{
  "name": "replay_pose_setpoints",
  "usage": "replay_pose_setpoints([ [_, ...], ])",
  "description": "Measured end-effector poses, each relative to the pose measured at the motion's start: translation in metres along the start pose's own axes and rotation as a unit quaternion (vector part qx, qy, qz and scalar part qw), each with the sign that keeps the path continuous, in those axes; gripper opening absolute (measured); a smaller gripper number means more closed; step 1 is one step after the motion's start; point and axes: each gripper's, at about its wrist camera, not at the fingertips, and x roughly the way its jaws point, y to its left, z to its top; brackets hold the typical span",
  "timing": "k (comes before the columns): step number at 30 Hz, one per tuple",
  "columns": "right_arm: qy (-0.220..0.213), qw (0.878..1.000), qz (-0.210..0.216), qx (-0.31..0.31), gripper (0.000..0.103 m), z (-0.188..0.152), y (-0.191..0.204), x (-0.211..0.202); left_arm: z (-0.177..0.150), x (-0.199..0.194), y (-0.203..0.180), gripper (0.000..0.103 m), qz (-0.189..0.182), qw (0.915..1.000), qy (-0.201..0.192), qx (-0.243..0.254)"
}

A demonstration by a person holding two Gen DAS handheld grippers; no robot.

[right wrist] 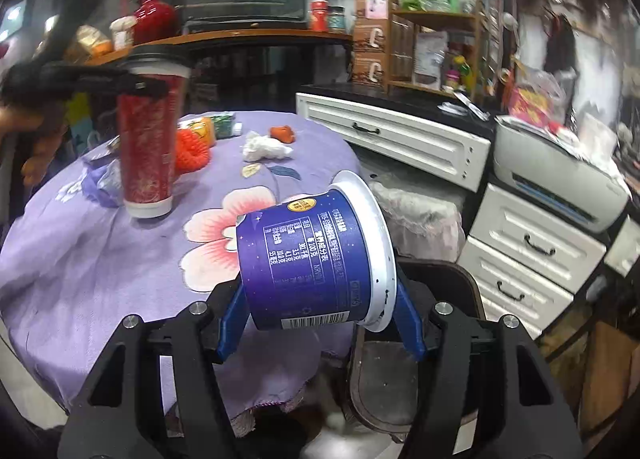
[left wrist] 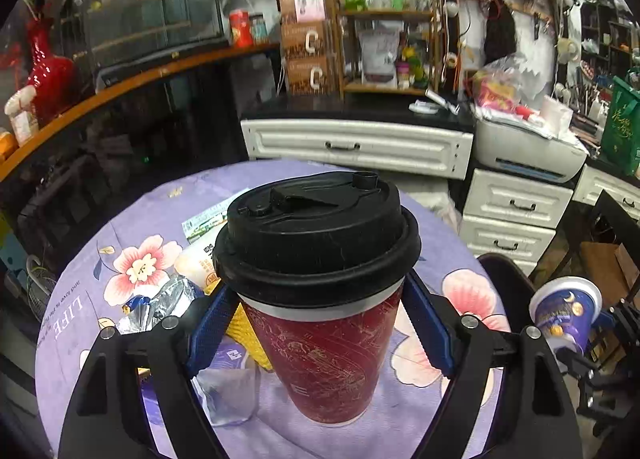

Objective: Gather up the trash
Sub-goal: 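Grasp the red coffee cup with the left gripper and lift it, then drop the blue cup into the black bin with the right gripper while the left gripper drops the red cup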

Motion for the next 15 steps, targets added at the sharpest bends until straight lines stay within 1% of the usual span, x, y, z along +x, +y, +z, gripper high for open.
replay_pose_setpoints([
  [4, 0.007, 0.999, -0.024, 0.029, 0.062, -0.005, -0.025, 0.002, -0.004, -0.011, -0.006, 0.080, -0.015, 0.9996, -0.021, -0.014],
  [7, 0.037, 0.996, -0.058, 0.058, 0.062, -0.014, -0.055, 0.015, 0.001, -0.016, -0.018, 0.080, -0.035, 0.9988, -0.031, -0.016],
  [10, 0.083, 0.989, -0.090, 0.081, 0.062, -0.033, -0.088, 0.046, 0.006, -0.025, -0.029, 0.080, -0.049, 0.9976, -0.048, -0.010],
  [15, 0.166, 0.974, -0.099, 0.116, 0.062, -0.072, -0.119, 0.104, 0.018, -0.027, -0.055, 0.080, -0.090, 0.9941, -0.058, -0.020],
])
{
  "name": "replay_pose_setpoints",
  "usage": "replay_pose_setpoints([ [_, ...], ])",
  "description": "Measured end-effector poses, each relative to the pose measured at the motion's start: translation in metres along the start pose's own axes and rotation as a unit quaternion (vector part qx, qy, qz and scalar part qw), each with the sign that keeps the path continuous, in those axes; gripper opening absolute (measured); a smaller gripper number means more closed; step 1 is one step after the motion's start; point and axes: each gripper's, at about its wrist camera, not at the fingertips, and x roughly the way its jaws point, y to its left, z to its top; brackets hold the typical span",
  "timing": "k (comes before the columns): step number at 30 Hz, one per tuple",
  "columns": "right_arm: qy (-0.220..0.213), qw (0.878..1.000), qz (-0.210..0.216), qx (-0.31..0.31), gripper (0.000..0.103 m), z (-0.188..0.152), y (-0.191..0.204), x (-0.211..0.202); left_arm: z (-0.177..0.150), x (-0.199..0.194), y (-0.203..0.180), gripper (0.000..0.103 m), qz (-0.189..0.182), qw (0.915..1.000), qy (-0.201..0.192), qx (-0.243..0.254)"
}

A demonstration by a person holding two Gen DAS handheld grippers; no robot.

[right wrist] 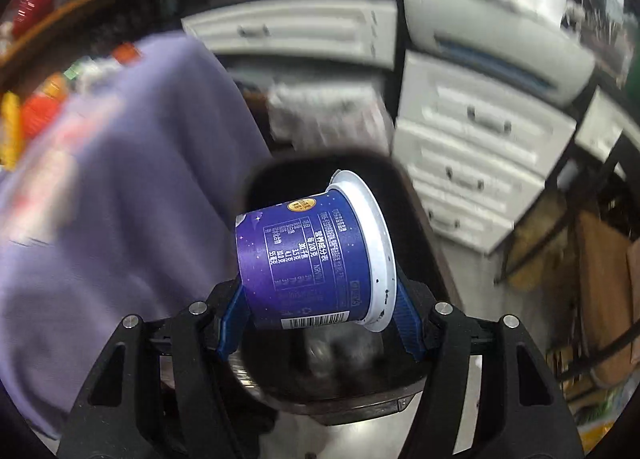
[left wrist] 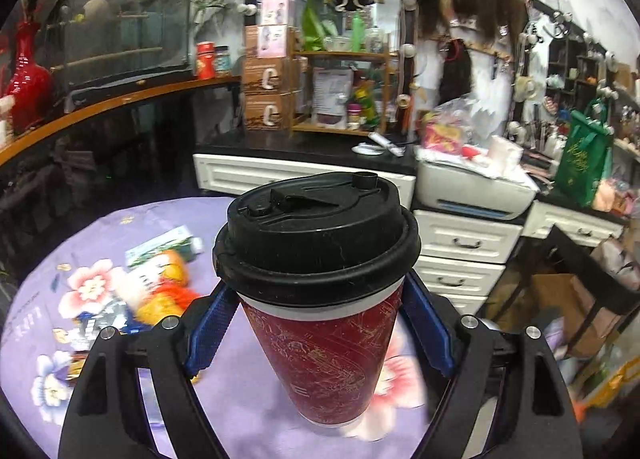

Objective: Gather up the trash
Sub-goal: 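Drop the blue cup into the black bin with the right gripper while the left gripper drops the red cup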

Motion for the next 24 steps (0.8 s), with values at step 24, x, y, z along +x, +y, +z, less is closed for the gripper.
replay_pose_setpoints([
  [24, -0.001, 0.996, -0.085, 0.003, 0.076, -0.047, -0.036, -0.008, -0.050, 0.119, -0.163, 0.080, -0.090, 0.9904, 0.092, 0.051],
])
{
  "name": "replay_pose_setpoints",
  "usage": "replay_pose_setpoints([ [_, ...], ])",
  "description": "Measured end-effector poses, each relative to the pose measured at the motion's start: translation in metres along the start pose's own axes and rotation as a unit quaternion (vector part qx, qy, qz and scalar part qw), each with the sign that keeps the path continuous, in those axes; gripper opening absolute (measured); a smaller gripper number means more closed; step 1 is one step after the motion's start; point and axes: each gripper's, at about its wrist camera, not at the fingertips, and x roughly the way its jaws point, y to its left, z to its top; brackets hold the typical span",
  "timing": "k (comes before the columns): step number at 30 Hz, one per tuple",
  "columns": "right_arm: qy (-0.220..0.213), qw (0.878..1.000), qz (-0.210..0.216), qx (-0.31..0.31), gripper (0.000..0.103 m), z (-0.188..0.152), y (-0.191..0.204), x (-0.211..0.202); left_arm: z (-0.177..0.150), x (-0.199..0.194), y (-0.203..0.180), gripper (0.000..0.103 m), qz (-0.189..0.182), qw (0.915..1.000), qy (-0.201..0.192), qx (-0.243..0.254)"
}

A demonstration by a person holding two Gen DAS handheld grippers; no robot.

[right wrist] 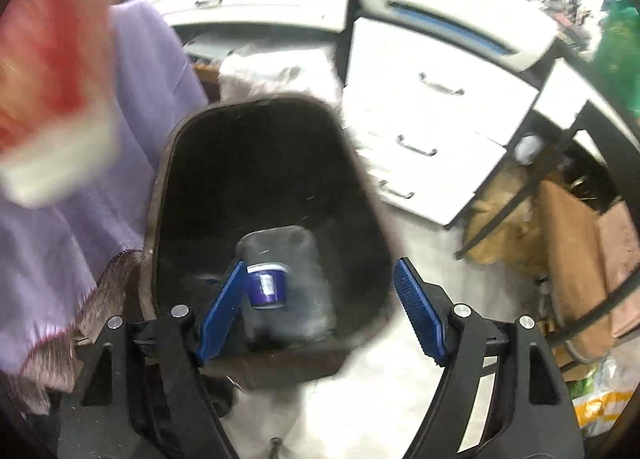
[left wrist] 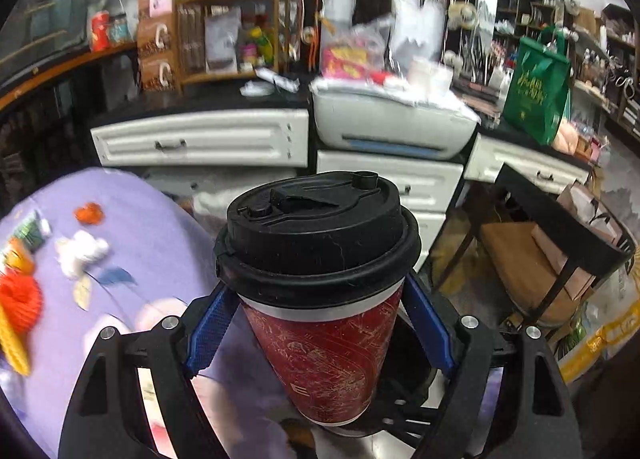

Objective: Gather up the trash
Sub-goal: 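Drop the blue cup into the black bin with the right gripper while the left gripper drops the red cup, then move both grippers back over the table toward the foam nets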

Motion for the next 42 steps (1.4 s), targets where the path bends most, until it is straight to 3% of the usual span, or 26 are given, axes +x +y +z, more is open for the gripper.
replay_pose_setpoints([
  [4, -0.019, 0.999, -0.039, 0.003, 0.080, -0.016, -0.025, -0.030, -0.020, 0.038, -0.014, 0.080, 0.003, 0.9995, 0.030, -0.004],
  [14, -0.034, 0.997, -0.045, 0.058, 0.080, -0.051, -0.072, -0.058, -0.062, 0.114, -0.043, 0.080, 0.015, 0.9958, 0.089, 0.014],
  [18, -0.030, 0.996, -0.044, 0.069, 0.080, -0.058, -0.079, -0.059, -0.082, 0.146, -0.050, 0.080, 0.013, 0.9900, 0.138, 0.028],
  [22, -0.026, 0.996, -0.037, 0.079, 0.080, -0.060, -0.079, -0.057, -0.094, 0.170, -0.052, 0.081, 0.010, 0.9765, 0.212, 0.036],
  [24, -0.028, 0.996, -0.035, 0.080, 0.080, -0.060, -0.078, -0.057, -0.097, 0.173, -0.050, 0.084, 0.012, 0.9721, 0.231, 0.042],
  [29, -0.043, 0.995, -0.037, 0.085, 0.080, -0.058, -0.077, -0.066, -0.096, 0.165, -0.053, 0.090, 0.014, 0.9700, 0.236, 0.056],
  [32, -0.059, 0.993, -0.048, 0.093, 0.080, -0.056, -0.079, -0.074, -0.092, 0.151, -0.059, 0.090, 0.007, 0.9738, 0.218, 0.065],
  [37, -0.088, 0.985, -0.085, 0.121, 0.080, -0.051, -0.091, -0.094, -0.081, 0.096, -0.062, 0.090, 0.002, 0.9847, 0.158, 0.073],
  [42, -0.105, 0.982, -0.066, 0.145, 0.080, -0.042, -0.103, -0.113, -0.075, 0.010, -0.062, 0.097, -0.011, 0.9941, 0.068, 0.084],
])
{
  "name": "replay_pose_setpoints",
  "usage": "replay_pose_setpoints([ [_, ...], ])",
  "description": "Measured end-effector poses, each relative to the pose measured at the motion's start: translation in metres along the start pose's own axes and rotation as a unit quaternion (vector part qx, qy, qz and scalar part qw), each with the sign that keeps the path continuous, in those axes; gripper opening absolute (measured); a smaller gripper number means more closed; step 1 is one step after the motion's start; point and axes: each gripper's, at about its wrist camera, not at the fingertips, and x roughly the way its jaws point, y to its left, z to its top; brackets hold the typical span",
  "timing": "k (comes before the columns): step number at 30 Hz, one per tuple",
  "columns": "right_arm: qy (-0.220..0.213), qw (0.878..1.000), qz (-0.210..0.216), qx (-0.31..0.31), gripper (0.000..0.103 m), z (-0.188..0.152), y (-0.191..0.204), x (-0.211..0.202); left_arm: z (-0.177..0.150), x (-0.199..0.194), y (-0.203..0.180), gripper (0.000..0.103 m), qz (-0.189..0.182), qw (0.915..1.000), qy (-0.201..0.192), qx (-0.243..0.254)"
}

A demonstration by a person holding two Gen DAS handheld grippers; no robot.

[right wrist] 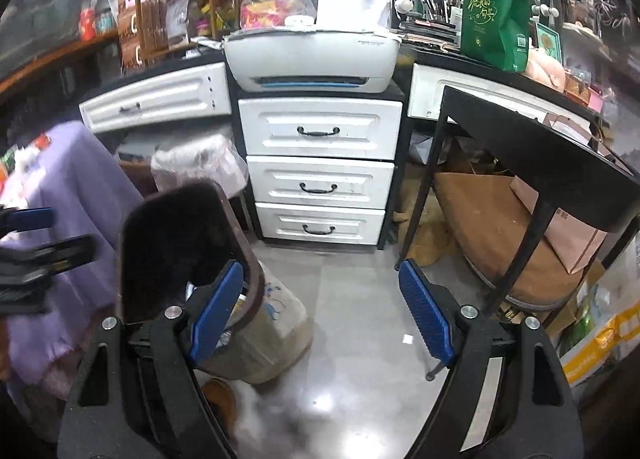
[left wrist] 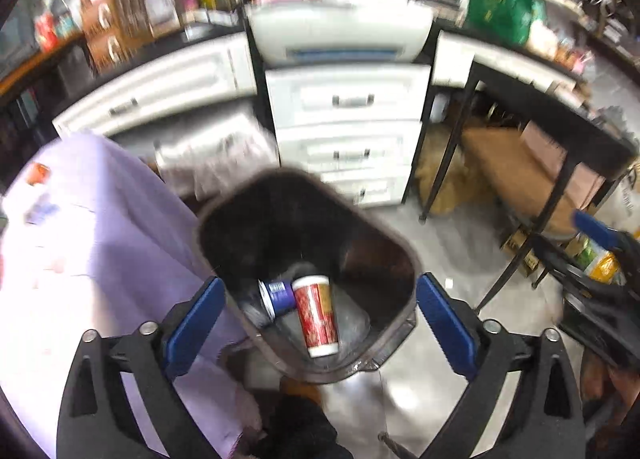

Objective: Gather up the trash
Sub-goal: 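Move both grippers back over the table toward the foam nets, then grasp the yellow foam net with the right gripper while the left gripper grasps the orange net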

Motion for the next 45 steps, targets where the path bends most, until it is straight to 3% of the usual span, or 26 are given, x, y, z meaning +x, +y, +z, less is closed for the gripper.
replay_pose_setpoints([
  [4, -0.012, 0.999, 0.030, -0.019, 0.080, 0.012, 0.024, -0.015, -0.009, -0.060, 0.013, 0.098, 0.001, 0.9982, -0.059, 0.006],
  [8, -0.009, 0.996, 0.085, -0.038, 0.080, 0.021, 0.064, -0.028, -0.017, -0.101, 0.046, 0.098, 0.009, 0.9958, -0.089, -0.021],
  [13, -0.009, 0.981, 0.171, -0.090, 0.080, 0.028, 0.141, -0.046, -0.036, -0.137, 0.100, 0.098, 0.066, 0.9906, -0.110, -0.048],
  [16, -0.023, 0.965, 0.225, -0.134, 0.080, 0.029, 0.196, -0.064, -0.055, -0.157, 0.140, 0.098, 0.108, 0.9861, -0.108, -0.065],
  [20, -0.016, 0.934, 0.304, -0.190, 0.080, 0.028, 0.274, -0.082, -0.083, -0.181, 0.198, 0.098, 0.166, 0.9768, -0.097, -0.095],
  [25, -0.015, 0.903, 0.352, -0.248, 0.080, 0.029, 0.366, -0.097, -0.122, -0.210, 0.277, 0.097, 0.235, 0.9553, -0.083, -0.159],
  [29, 0.014, 0.892, 0.375, -0.254, 0.080, 0.036, 0.422, -0.089, -0.142, -0.223, 0.323, 0.096, 0.269, 0.9426, -0.069, -0.185],
  [31, 0.020, 0.888, 0.378, -0.260, 0.078, 0.039, 0.447, -0.086, -0.148, -0.228, 0.336, 0.096, 0.275, 0.9401, -0.068, -0.189],
  [36, 0.046, 0.885, 0.370, -0.278, 0.072, 0.046, 0.507, -0.059, -0.163, -0.231, 0.358, 0.095, 0.259, 0.9413, -0.065, -0.207],
  [44, 0.080, 0.888, 0.364, -0.269, 0.055, 0.045, 0.530, -0.022, -0.159, -0.221, 0.371, 0.094, 0.237, 0.9475, -0.056, -0.207],
  [45, 0.081, 0.888, 0.364, -0.270, 0.047, 0.044, 0.532, -0.021, -0.158, -0.220, 0.372, 0.094, 0.235, 0.9482, -0.055, -0.206],
])
